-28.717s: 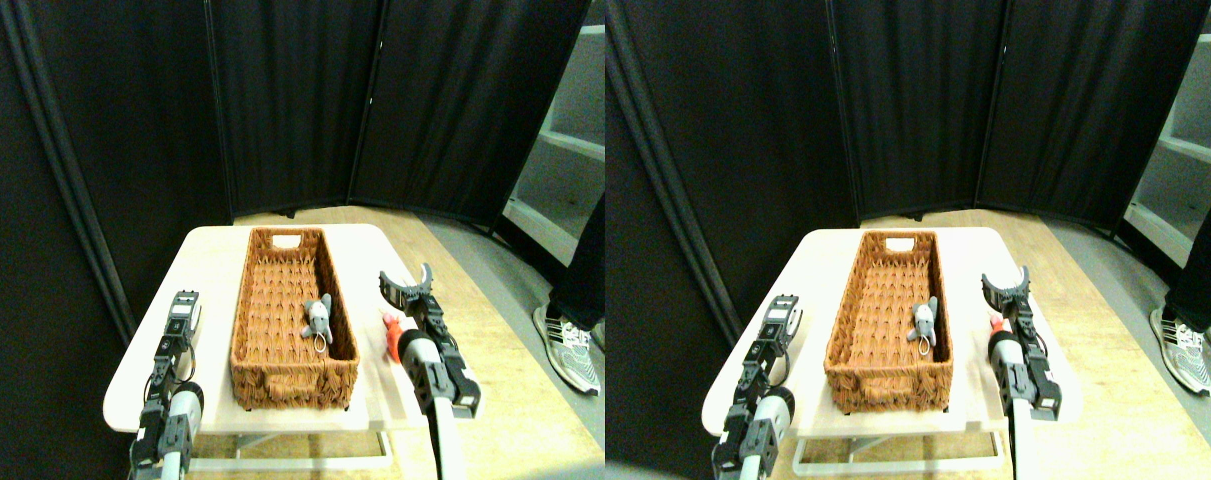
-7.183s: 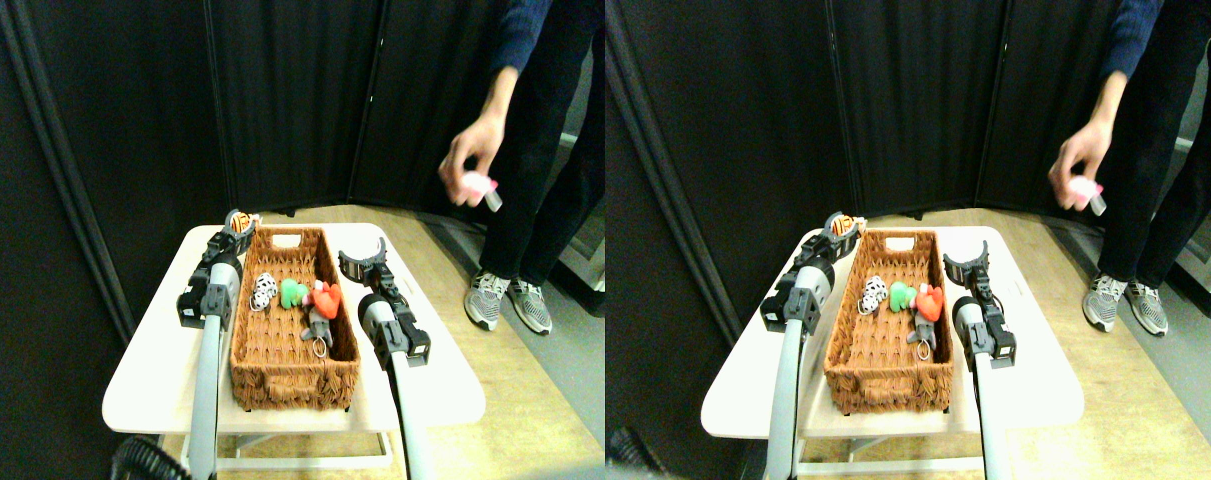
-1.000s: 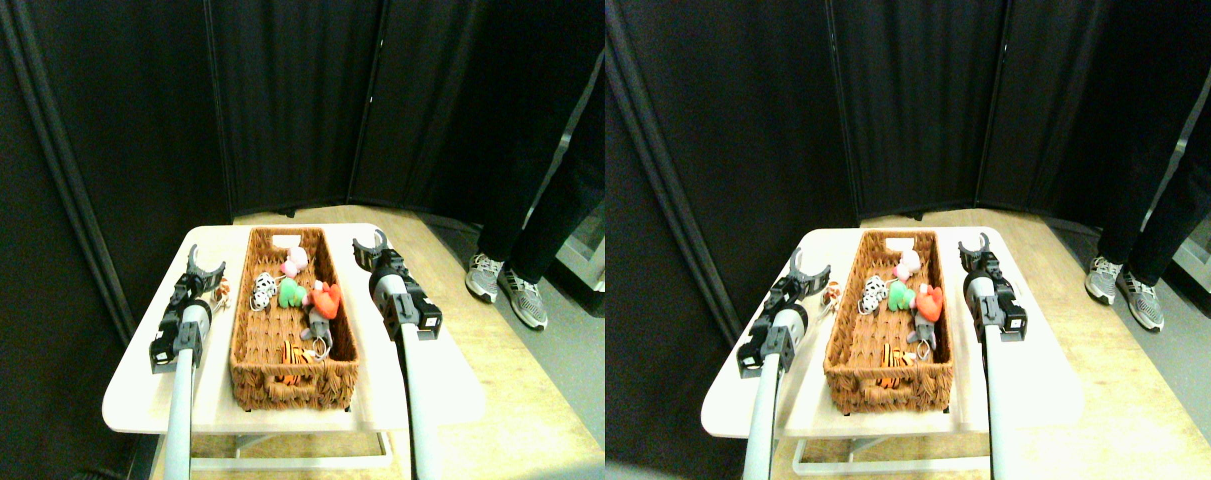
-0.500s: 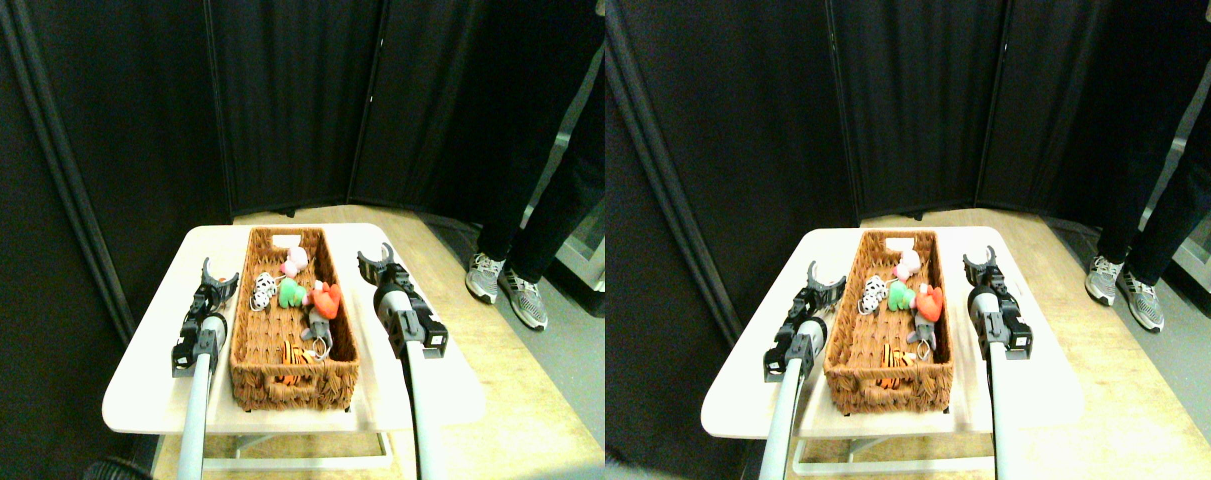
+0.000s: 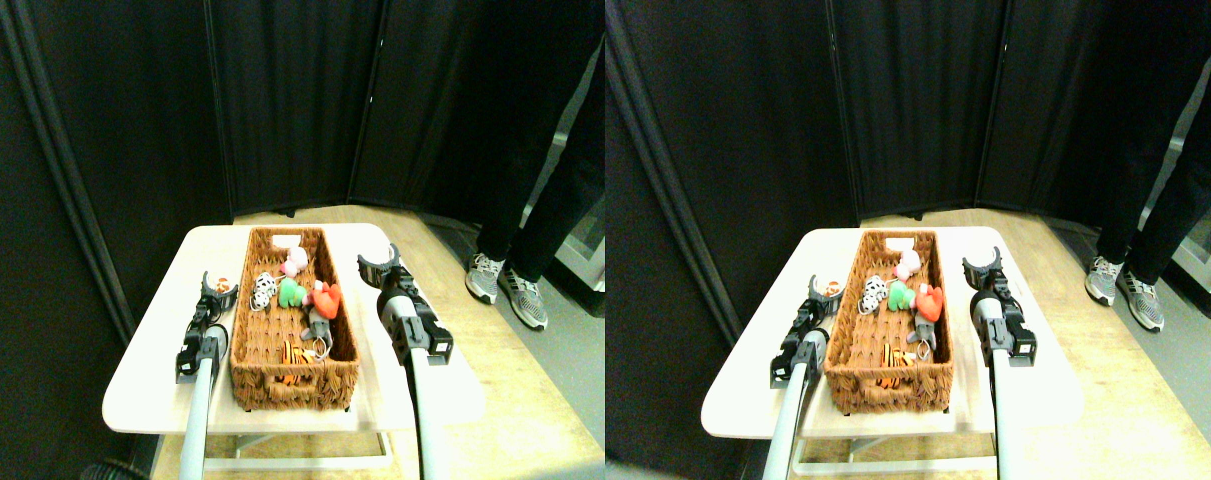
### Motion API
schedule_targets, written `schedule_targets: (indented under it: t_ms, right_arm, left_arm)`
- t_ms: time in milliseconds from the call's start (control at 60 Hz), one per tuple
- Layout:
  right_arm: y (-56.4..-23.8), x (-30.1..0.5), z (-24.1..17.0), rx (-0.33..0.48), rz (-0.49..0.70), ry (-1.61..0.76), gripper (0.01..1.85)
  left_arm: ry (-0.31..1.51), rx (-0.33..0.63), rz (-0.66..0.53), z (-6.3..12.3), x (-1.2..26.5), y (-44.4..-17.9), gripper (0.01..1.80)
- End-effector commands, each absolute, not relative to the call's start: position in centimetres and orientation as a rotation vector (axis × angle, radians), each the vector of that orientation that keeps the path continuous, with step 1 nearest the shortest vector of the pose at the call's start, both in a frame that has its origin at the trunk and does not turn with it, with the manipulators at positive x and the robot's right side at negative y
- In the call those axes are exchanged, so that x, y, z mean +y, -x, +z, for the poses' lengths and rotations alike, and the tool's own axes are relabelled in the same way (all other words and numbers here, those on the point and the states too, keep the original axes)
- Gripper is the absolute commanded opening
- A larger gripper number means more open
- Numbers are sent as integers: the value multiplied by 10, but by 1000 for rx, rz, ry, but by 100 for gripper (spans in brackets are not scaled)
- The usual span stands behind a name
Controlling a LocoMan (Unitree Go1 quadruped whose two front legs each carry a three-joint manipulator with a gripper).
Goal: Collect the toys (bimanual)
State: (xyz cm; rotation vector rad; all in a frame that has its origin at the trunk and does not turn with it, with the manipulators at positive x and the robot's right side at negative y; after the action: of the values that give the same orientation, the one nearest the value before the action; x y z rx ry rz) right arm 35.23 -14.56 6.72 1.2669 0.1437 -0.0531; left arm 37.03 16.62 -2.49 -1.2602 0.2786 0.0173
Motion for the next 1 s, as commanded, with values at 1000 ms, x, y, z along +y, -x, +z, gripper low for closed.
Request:
schedule_targets:
  t_ms: [1000]
  right_arm:
    - [-352,-142,75,88,-4,-1321,64]
  left_arm:
    - [1061,113,-42,9,183,-377,1]
